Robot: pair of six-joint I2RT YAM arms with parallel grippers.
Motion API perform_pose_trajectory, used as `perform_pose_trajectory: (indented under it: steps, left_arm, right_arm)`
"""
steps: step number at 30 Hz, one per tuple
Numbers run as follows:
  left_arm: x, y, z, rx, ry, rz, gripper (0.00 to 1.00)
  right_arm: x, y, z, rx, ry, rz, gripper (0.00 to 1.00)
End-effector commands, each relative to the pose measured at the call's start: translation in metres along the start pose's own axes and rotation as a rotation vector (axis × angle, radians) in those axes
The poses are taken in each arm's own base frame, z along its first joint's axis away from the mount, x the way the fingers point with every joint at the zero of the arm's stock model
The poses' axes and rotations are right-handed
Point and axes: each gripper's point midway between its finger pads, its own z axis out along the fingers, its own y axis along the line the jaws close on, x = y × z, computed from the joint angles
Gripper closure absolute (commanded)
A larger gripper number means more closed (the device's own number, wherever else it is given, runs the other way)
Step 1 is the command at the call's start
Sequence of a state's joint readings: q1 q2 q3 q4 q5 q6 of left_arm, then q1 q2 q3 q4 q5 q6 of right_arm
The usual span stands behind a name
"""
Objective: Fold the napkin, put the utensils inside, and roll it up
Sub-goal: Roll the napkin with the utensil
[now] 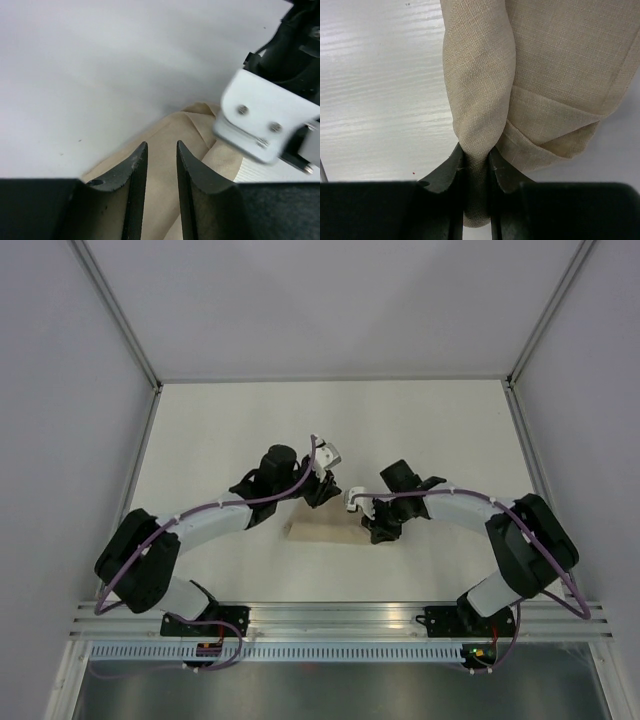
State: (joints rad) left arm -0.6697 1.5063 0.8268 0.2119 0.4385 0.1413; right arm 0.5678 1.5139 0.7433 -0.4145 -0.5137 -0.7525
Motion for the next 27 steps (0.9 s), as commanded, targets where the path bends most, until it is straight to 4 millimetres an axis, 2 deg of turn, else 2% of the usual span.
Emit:
perform_pose_trajectory:
  steps: [1, 2, 3, 5, 6, 8, 10, 11, 13, 14, 15, 17, 19, 20, 21, 24, 25, 27]
  left_arm:
    - [-0.034, 0.024, -0.024, -0.193, -0.173, 0.001, 0.66]
    - [-0.037, 0.027, -0.029, -0.223, -0.199, 0.008, 0.65]
    - [-0.027, 0.023, -0.031, -0.221, -0.188, 0.011, 0.62]
    - [-0.029, 0.022, -0.037, -0.246, -0.208, 0.027, 0.61]
    - [-0.021, 0.020, -0.037, -0.243, -0.195, 0.038, 0.61]
    - [-0.018, 0.016, -0.037, -0.269, -0.192, 0.067, 0.60]
    - [-0.008, 0.003, -0.033, -0.252, -0.183, 0.118, 0.60]
    - [0.003, 0.002, -0.032, -0.266, -0.160, 0.129, 0.60]
    - [0.007, -0.012, -0.027, -0.241, -0.160, 0.189, 0.59]
    - [0.011, -0.014, -0.025, -0.247, -0.150, 0.208, 0.58]
    - [0.018, -0.025, -0.019, -0.223, -0.125, 0.253, 0.57]
    - [0.027, -0.030, -0.013, -0.220, -0.087, 0.297, 0.57]
    - [0.036, -0.048, 0.000, -0.171, -0.042, 0.370, 0.55]
    - [0.033, -0.046, 0.003, -0.192, -0.027, 0.411, 0.54]
    - [0.045, -0.056, 0.011, -0.159, 0.013, 0.436, 0.53]
    - [0.056, -0.067, 0.023, -0.131, 0.068, 0.511, 0.52]
    - [0.066, -0.067, 0.027, -0.126, 0.104, 0.524, 0.51]
    - [0.065, -0.068, 0.031, -0.127, 0.109, 0.553, 0.50]
  right_arm:
    - [0.011, 0.015, 0.003, -0.158, 0.048, 0.123, 0.92]
    - [0.012, 0.012, 0.004, -0.191, 0.063, 0.163, 0.92]
    - [0.010, 0.011, 0.004, -0.218, 0.055, 0.176, 0.92]
    - [0.011, 0.005, 0.006, -0.262, 0.080, 0.226, 0.92]
    - [0.010, 0.003, 0.006, -0.277, 0.081, 0.233, 0.92]
    - [0.012, -0.003, 0.008, -0.319, 0.100, 0.280, 0.92]
    - [0.007, -0.014, 0.007, -0.338, 0.097, 0.284, 0.92]
    - [0.015, -0.013, 0.008, -0.376, 0.117, 0.336, 0.92]
    - [0.012, -0.024, 0.008, -0.393, 0.111, 0.338, 0.92]
    - [0.020, -0.019, 0.008, -0.441, 0.134, 0.393, 0.92]
    - [0.020, -0.021, 0.008, -0.455, 0.133, 0.405, 0.92]
    - [0.024, -0.027, 0.008, -0.484, 0.137, 0.439, 0.92]
    - [0.022, -0.034, 0.008, -0.489, 0.125, 0.452, 0.91]
    - [0.025, -0.034, 0.008, -0.502, 0.132, 0.470, 0.91]
    - [0.026, -0.035, 0.008, -0.503, 0.131, 0.475, 0.91]
    - [0.026, -0.040, 0.008, -0.503, 0.134, 0.484, 0.91]
    - [0.027, -0.041, 0.008, -0.507, 0.136, 0.491, 0.90]
    - [0.027, -0.043, 0.009, -0.510, 0.137, 0.495, 0.90]
